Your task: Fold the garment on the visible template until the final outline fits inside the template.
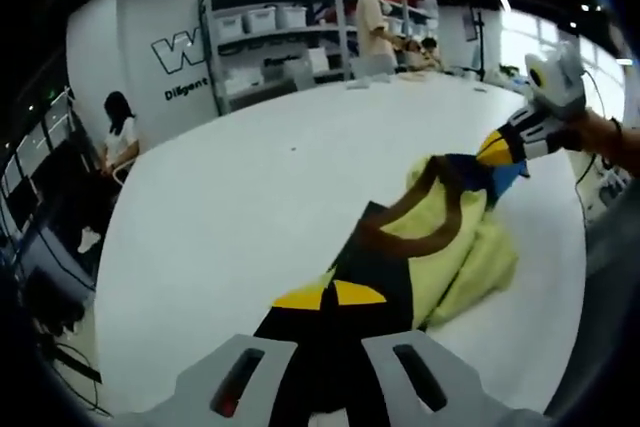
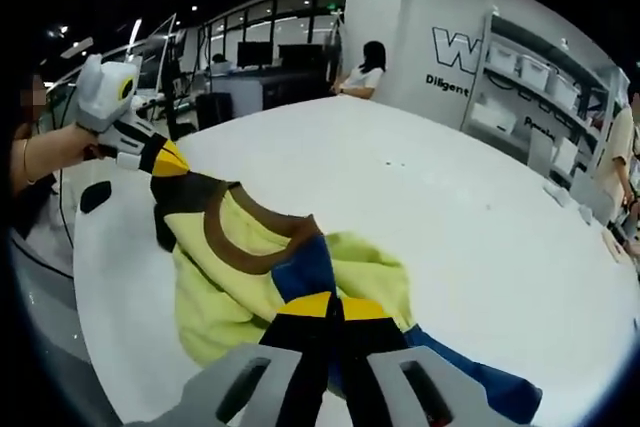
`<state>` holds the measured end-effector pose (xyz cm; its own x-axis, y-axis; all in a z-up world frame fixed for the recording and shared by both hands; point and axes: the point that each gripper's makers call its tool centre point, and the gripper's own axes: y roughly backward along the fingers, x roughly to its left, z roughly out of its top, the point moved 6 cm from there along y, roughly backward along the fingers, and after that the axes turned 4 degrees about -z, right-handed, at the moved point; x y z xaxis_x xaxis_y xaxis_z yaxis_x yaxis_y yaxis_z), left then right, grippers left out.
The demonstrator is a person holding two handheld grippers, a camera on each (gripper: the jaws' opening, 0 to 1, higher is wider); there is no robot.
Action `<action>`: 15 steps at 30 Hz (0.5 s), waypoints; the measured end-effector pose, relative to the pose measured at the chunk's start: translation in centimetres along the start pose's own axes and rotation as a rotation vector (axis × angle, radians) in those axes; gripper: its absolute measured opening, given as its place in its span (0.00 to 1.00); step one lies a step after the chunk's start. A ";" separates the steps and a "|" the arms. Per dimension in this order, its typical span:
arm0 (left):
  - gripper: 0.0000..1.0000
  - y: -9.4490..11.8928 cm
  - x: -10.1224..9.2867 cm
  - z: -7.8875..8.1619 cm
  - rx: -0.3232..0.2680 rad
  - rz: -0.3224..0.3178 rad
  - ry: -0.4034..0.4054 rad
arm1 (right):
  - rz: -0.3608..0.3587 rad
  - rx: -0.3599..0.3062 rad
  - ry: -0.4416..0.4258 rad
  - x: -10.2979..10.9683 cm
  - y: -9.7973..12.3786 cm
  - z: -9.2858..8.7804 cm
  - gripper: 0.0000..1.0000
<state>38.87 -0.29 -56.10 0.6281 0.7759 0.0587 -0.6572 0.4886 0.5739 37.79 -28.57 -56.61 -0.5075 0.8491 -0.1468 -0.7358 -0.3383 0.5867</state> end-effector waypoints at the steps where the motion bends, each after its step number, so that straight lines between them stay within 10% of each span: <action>1: 0.00 0.1 0.0 0.2 -0.004 0.000 -0.002 | -0.001 -0.002 0.001 -0.1 0.1 0.1 0.00; 15: 0.00 0.9 0.4 5.0 -0.097 0.025 -0.039 | -0.054 -0.070 0.021 -2.5 2.0 4.0 0.00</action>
<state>40.58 -1.53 -51.47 0.6252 0.7734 0.1049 -0.7091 0.5067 0.4905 39.37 -29.77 -51.92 -0.4748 0.8585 -0.1938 -0.7917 -0.3204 0.5201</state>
